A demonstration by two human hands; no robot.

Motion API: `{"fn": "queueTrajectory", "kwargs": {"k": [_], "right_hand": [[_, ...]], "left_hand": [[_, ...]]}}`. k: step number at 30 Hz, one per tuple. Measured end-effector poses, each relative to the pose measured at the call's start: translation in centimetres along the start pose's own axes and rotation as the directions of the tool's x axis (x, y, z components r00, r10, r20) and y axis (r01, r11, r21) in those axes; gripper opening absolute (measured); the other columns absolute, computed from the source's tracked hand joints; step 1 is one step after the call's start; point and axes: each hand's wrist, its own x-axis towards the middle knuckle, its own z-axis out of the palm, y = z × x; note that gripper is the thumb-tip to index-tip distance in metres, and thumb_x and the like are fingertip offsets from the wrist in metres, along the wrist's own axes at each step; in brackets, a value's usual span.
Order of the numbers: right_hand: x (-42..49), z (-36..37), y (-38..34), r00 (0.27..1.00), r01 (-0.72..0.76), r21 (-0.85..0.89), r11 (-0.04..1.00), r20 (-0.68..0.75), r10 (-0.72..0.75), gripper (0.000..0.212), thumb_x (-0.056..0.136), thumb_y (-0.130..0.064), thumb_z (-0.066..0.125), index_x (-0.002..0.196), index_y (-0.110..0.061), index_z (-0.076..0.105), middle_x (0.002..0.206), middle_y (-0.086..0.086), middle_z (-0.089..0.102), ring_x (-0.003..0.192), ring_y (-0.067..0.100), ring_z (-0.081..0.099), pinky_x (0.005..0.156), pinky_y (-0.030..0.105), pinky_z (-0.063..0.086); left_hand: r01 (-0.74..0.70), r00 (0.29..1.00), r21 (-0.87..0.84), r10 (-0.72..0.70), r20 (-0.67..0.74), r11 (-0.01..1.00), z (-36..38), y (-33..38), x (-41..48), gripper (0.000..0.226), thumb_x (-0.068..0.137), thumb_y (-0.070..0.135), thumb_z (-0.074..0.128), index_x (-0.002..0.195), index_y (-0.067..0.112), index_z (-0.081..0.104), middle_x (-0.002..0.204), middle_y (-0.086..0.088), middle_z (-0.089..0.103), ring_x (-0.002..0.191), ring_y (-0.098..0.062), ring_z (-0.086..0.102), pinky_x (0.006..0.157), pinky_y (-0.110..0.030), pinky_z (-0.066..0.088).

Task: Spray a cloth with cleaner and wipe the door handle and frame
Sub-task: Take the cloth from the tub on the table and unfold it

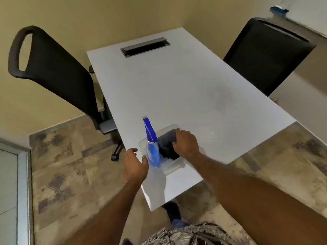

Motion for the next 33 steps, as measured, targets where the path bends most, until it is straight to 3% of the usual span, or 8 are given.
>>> {"fn": "queueTrajectory", "kwargs": {"k": [4,9,13,16,21,24,30,33], "right_hand": [[0.5,0.2,0.1,0.999,0.030,-0.112,0.993,0.030,-0.026,0.052,0.095,-0.039,0.058,0.139,-0.015,0.042,0.118,0.009,0.069,0.107,0.029,0.064,0.095,0.039,0.044],[1.1,0.8,0.2,0.998,-0.008,-0.138,0.990,0.053,0.016,0.048,0.095,-0.033,0.058,0.137,-0.013,0.044,0.118,0.009,0.068,0.108,0.028,0.063,0.094,0.036,0.044],[1.4,0.9,-0.2,0.998,-0.066,-0.002,0.998,0.003,0.066,0.057,0.089,-0.032,0.065,0.136,-0.007,0.047,0.119,0.012,0.068,0.109,0.030,0.064,0.094,0.038,0.048],[1.5,0.3,-0.5,0.988,-0.154,0.192,0.969,0.013,0.154,0.051,0.084,-0.038,0.069,0.123,-0.007,0.060,0.113,0.012,0.071,0.104,0.031,0.067,0.089,0.038,0.052],[1.0,-1.4,-0.6,0.956,-0.274,0.622,0.733,0.098,0.275,0.042,0.084,-0.028,0.071,0.120,-0.007,0.065,0.115,0.012,0.071,0.101,0.028,0.067,0.084,0.033,0.053],[-0.3,-2.7,0.0,0.953,-0.253,0.725,0.641,0.071,0.295,0.036,0.086,-0.022,0.069,0.118,-0.007,0.066,0.112,0.011,0.070,0.092,0.022,0.061,0.081,0.029,0.048],[-4.2,-5.3,0.7,0.932,-0.208,0.864,0.458,0.033,0.362,0.018,0.085,-0.017,0.070,0.103,-0.017,0.067,0.096,-0.001,0.068,0.095,0.024,0.066,0.085,0.037,0.057],[-6.1,-6.6,0.7,0.919,-0.193,0.911,0.365,0.037,0.393,0.024,0.085,-0.015,0.072,0.109,-0.012,0.068,0.103,0.003,0.071,0.097,0.024,0.066,0.085,0.038,0.058]], "left_hand": [[0.134,0.989,-0.096,-0.128,0.068,0.986,0.5,0.1,1.1,0.056,0.101,0.028,0.063,0.150,0.016,0.037,0.137,-0.012,0.059,0.121,-0.031,0.062,0.100,-0.046,0.054],[0.227,0.960,-0.109,-0.203,0.195,0.968,1.5,-0.3,1.9,0.052,0.103,0.027,0.060,0.150,0.015,0.039,0.103,-0.001,0.060,0.102,-0.029,0.069,0.094,-0.048,0.060],[0.245,0.959,-0.125,-0.220,0.181,0.962,1.8,-0.4,2.0,0.051,0.101,0.024,0.063,0.147,0.014,0.043,0.104,-0.002,0.060,0.103,-0.031,0.070,0.092,-0.050,0.061],[0.243,0.960,-0.131,-0.219,0.177,0.961,1.7,-0.4,2.1,0.050,0.101,0.023,0.063,0.146,0.013,0.044,0.102,-0.003,0.062,0.100,-0.030,0.071,0.091,-0.050,0.061],[0.242,0.958,-0.127,-0.216,0.190,0.962,1.3,0.0,1.6,0.050,0.101,0.025,0.063,0.146,0.013,0.044,0.122,-0.014,0.067,0.106,-0.032,0.069,0.094,-0.050,0.060],[0.225,0.960,-0.137,-0.195,0.204,0.965,1.0,0.0,1.5,0.051,0.101,0.019,0.062,0.148,0.012,0.043,0.125,-0.016,0.067,0.107,-0.033,0.069,0.095,-0.051,0.059],[0.167,0.960,-0.195,-0.115,0.256,0.966,-0.6,-0.2,0.5,0.051,0.103,0.010,0.059,0.151,0.010,0.040,0.130,-0.017,0.065,0.107,-0.032,0.070,0.097,-0.049,0.058],[0.141,0.950,-0.195,-0.078,0.302,0.970,-1.8,-0.3,0.0,0.048,0.103,0.009,0.059,0.148,0.009,0.044,0.138,-0.018,0.062,0.114,-0.033,0.067,0.101,-0.051,0.056]]}}
